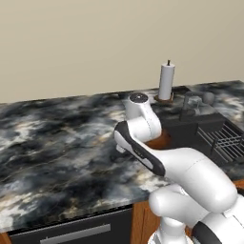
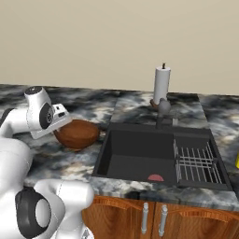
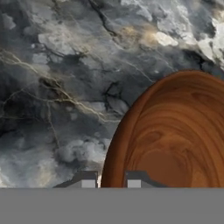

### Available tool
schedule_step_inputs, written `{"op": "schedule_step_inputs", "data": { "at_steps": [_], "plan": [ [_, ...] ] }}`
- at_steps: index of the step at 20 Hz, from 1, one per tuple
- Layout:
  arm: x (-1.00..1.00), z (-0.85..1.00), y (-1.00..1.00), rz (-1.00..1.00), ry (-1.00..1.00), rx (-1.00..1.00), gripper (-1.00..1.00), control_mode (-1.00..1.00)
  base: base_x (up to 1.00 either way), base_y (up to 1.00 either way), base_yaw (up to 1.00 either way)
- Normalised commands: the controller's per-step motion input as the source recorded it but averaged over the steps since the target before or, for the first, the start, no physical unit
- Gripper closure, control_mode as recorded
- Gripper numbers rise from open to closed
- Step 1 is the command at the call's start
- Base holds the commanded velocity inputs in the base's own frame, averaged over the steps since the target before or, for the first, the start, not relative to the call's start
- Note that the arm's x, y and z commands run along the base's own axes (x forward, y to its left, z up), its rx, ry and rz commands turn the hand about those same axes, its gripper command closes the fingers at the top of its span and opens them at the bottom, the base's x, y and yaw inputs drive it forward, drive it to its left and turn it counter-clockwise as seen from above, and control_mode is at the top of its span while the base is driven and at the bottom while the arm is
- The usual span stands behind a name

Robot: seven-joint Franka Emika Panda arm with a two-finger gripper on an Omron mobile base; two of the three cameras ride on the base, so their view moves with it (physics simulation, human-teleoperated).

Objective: Pick the cup and bowl from the counter and place them on the counter next to the sink.

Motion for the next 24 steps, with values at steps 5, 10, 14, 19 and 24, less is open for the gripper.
{"op": "schedule_step_inputs", "data": {
  "at_steps": [5,10,14,19,24],
  "plan": [
    [0.00,-0.20,0.00,-0.03,-0.26,-0.03,1.00,-1.00,0.00,0.00,0.00],
    [-0.01,-0.03,0.00,-0.07,-0.08,-0.04,1.00,-1.00,0.00,0.00,0.00],
    [-0.07,0.00,0.00,-0.09,0.04,-0.04,1.00,-1.00,0.00,0.00,0.00],
    [-0.05,0.00,0.00,-0.05,0.12,-0.02,1.00,-1.00,0.00,0.00,0.00],
    [0.00,0.00,0.11,-0.01,0.11,0.00,1.00,-1.00,0.00,0.00,0.00]
  ]
}}
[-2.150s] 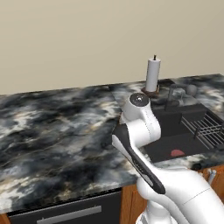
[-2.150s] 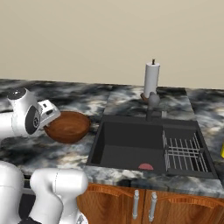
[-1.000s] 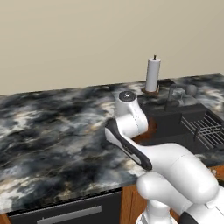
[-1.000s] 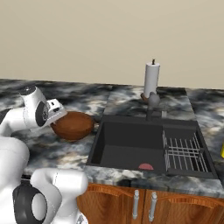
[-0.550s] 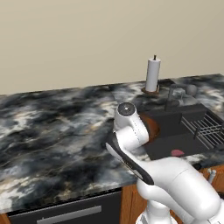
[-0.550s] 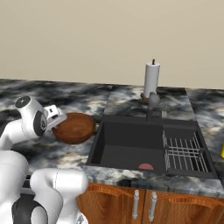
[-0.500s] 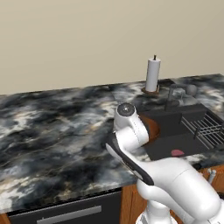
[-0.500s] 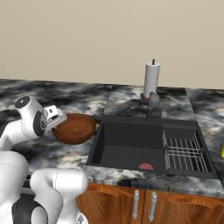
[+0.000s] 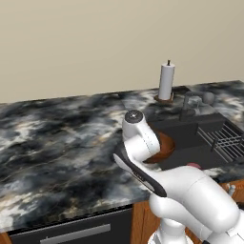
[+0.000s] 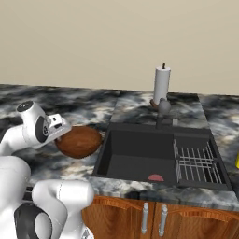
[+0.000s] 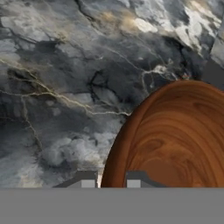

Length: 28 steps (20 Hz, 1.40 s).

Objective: Pick the cup and bowl from the counter and place them on the counter next to the sink.

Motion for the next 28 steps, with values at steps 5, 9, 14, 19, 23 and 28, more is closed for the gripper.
{"op": "schedule_step_inputs", "data": {
  "at_steps": [5,9,14,19,23,28],
  "plan": [
    [0.00,-0.01,0.29,0.00,0.08,0.00,1.00,-1.00,0.00,0.00,0.00],
    [0.00,-0.01,0.33,0.00,0.00,0.00,1.00,-1.00,0.00,0.00,0.00],
    [0.03,-0.09,0.26,0.00,-0.01,-0.01,1.00,-1.00,0.00,0.00,0.00],
    [0.17,0.00,0.05,0.00,0.00,-0.01,1.00,-1.00,0.00,0.00,0.00],
    [0.15,0.00,0.00,0.00,0.00,0.00,1.00,-1.00,0.00,0.00,0.00],
    [0.07,-0.22,0.00,0.00,0.00,0.00,1.00,-1.00,0.00,0.00,0.00]
  ]
}}
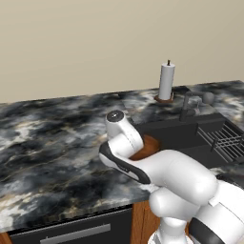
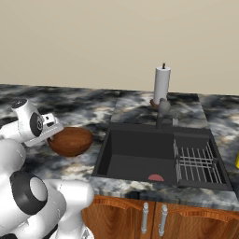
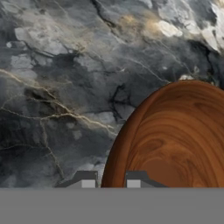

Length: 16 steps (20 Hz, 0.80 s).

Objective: Pick the cup and bowl from the counter and place them on the counter next to the sink.

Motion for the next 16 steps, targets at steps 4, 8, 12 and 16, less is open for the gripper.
{"op": "schedule_step_inputs", "data": {
  "at_steps": [4,8,12,16],
  "plan": [
    [0.00,-0.51,0.00,0.00,0.00,0.00,1.00,-1.00,0.00,0.00,0.00],
    [0.00,-0.51,0.00,0.00,0.00,0.00,1.00,-1.00,0.00,0.00,0.00],
    [0.00,-0.13,0.05,0.00,0.00,0.00,1.00,-1.00,0.00,0.00,0.00],
    [0.00,-0.11,0.09,0.00,0.00,0.00,1.00,-1.00,0.00,0.00,0.00]
  ]
}}
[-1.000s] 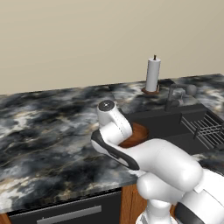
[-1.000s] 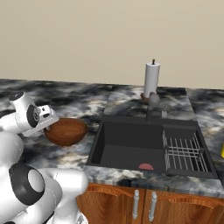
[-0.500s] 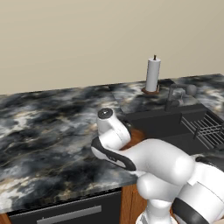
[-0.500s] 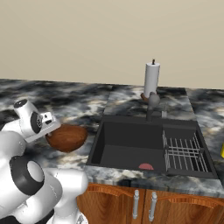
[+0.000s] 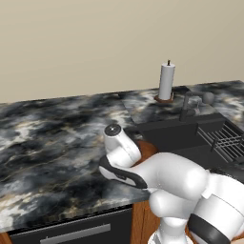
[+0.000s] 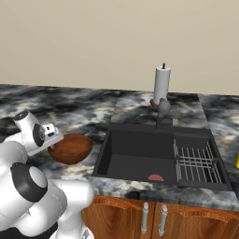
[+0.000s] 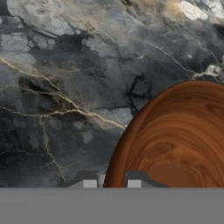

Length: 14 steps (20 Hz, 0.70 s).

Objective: Pick the cup and bowl from the counter and place them on the counter next to the sink.

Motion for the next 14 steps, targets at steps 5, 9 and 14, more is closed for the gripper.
{"op": "schedule_step_inputs", "data": {
  "at_steps": [5,9,14],
  "plan": [
    [0.00,-0.13,0.03,0.00,0.00,0.00,1.00,-1.00,0.00,0.00,0.00],
    [0.00,0.00,0.00,0.00,0.00,0.00,1.00,-1.00,0.00,0.00,0.00],
    [0.00,0.00,0.00,0.00,0.00,0.00,-1.00,-1.00,0.00,0.00,0.00]
  ]
}}
